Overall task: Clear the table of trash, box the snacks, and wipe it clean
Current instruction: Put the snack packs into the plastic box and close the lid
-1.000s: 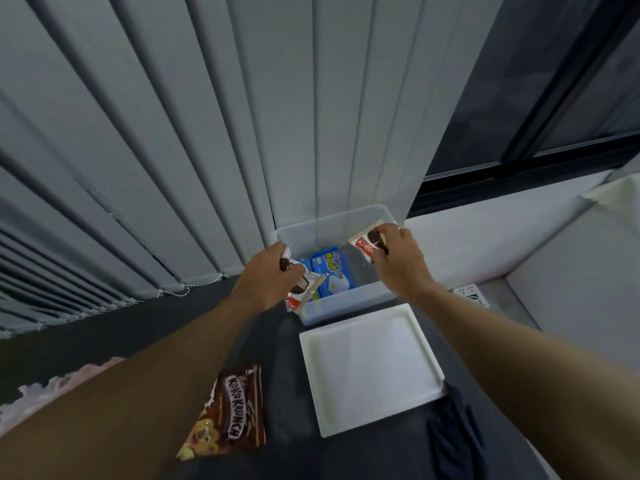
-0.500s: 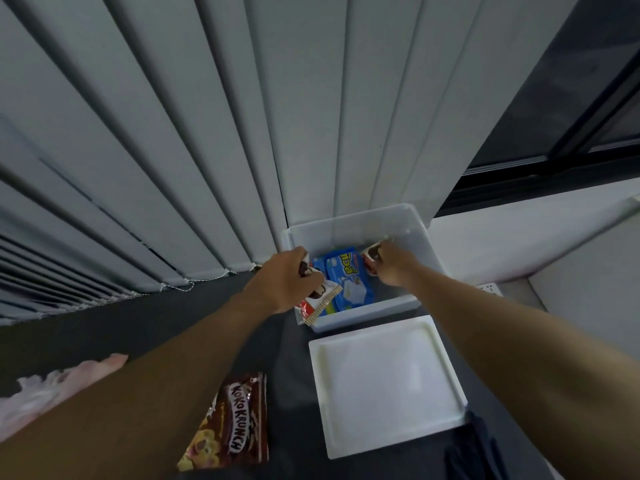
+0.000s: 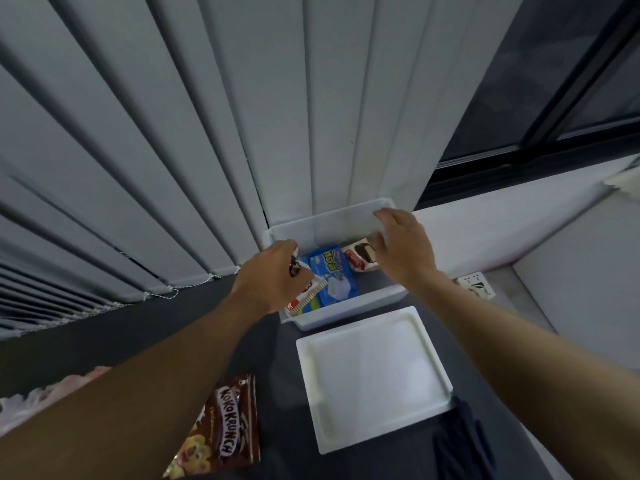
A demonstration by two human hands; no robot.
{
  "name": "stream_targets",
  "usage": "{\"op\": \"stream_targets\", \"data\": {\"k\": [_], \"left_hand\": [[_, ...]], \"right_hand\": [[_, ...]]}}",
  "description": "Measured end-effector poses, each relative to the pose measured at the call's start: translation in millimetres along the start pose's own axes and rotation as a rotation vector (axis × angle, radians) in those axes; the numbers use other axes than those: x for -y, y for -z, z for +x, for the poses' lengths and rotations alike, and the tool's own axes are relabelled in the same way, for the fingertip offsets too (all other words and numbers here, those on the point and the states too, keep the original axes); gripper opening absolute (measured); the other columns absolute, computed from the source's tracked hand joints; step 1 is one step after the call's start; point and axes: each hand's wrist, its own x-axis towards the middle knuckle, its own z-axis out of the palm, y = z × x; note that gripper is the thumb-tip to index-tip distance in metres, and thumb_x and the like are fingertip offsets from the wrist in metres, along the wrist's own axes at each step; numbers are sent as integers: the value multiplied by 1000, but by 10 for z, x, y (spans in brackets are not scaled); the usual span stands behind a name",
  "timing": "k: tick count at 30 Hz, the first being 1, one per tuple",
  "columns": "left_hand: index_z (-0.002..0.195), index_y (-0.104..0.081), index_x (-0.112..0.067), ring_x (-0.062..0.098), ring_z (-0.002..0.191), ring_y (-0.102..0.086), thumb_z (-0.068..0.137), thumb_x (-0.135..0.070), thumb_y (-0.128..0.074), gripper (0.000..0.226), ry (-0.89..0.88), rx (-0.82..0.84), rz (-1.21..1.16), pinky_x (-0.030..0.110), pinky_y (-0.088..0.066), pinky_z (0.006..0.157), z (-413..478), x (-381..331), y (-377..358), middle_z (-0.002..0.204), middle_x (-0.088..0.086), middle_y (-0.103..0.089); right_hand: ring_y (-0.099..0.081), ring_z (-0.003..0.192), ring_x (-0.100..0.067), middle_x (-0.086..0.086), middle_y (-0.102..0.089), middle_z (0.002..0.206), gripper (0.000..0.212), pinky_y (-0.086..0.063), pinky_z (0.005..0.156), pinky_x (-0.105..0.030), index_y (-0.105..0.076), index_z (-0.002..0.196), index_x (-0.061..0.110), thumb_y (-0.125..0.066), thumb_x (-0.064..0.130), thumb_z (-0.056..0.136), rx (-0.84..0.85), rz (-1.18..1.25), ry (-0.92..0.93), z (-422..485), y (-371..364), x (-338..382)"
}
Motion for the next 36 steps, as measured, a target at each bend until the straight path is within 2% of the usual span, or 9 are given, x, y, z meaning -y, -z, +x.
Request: {"op": "stream_targets", "data": {"k": [5, 13, 16, 19, 23, 25, 27, 30, 36], "left_hand": [[107, -55, -26, 17, 84, -63, 86, -42, -58, 27, -28, 18, -92, 42, -57, 73, 178, -132, -60, 104, -4, -61], [87, -50, -29, 10, 72, -62, 91, -34, -56, 9, -3, 242, -171, 28, -48, 56, 565, -390, -413, 87, -3, -58], [99, -56, -18, 20, 83, -64, 94, -28, -56, 10, -13, 280, -176, 32, -52, 67, 719, -515, -616, 92, 1, -63], [115, -57, -20, 13, 90, -60, 95, -24, -59, 20, -85, 340, -214, 13, -42, 67, 825, -637, -821, 101, -6, -62], [132, -50, -25, 16, 107, -61, 92, -30, -66, 43, -206, 466, -210, 35, -52, 94, 910, -722, -1073, 121, -4, -63], [139, -44, -20, 24, 126, -52, 92, -36, -62, 53, -348, 408, 75, 42, -43, 107, 959, -707, -1208, 138, 4, -54], [154, -23, -21, 30, 148, -24, 97, -48, -48, 68, -421, 435, 387, 48, -23, 121, 974, -656, -1319, 160, 10, -26], [158, 5, -27, 33, 153, 5, 99, -57, -35, 78, -323, 543, 496, 53, -5, 121, 941, -582, -1423, 167, 7, 8], [157, 12, -26, 32, 153, 9, 99, -61, -30, 80, -308, 573, 539, 53, -2, 121, 943, -641, -1373, 167, 6, 13]], "right_hand": [[-43, 130, -26, -6, -39, 150, 48, -46, 101, -46, -27, 147, 16, -38, 28, 102, 133, 36, -201, -214, 22, -266], [-38, 141, -24, 4, -30, 159, 47, -35, 111, -48, -16, 153, 34, -21, 36, 106, 166, 267, -336, -259, -50, -322], [-42, 138, -24, 8, -33, 158, 46, -37, 111, -49, -13, 152, 40, -19, 38, 106, 160, 275, -366, -259, -55, -323], [-41, 139, -23, 8, -33, 158, 47, -37, 112, -47, -13, 152, 41, -18, 39, 106, 153, 300, -372, -250, -68, -334], [-41, 140, -23, 8, -33, 158, 47, -38, 111, -47, -13, 153, 42, -18, 43, 105, 130, 299, -392, -252, -89, -337], [-39, 141, -22, 8, -33, 158, 48, -37, 113, -46, -14, 153, 42, -17, 43, 105, 115, 293, -390, -255, -94, -334], [-38, 142, -21, 8, -33, 158, 48, -36, 113, -43, -14, 153, 41, -18, 42, 105, 107, 285, -386, -258, -101, -340], [-37, 142, -20, 9, -33, 158, 48, -35, 112, -43, -14, 153, 42, -20, 41, 105, 105, 272, -393, -263, -105, -345], [-41, 140, -22, 8, -36, 156, 48, -39, 109, -43, -15, 153, 42, -21, 40, 105, 106, 254, -411, -255, -64, -306]]}}
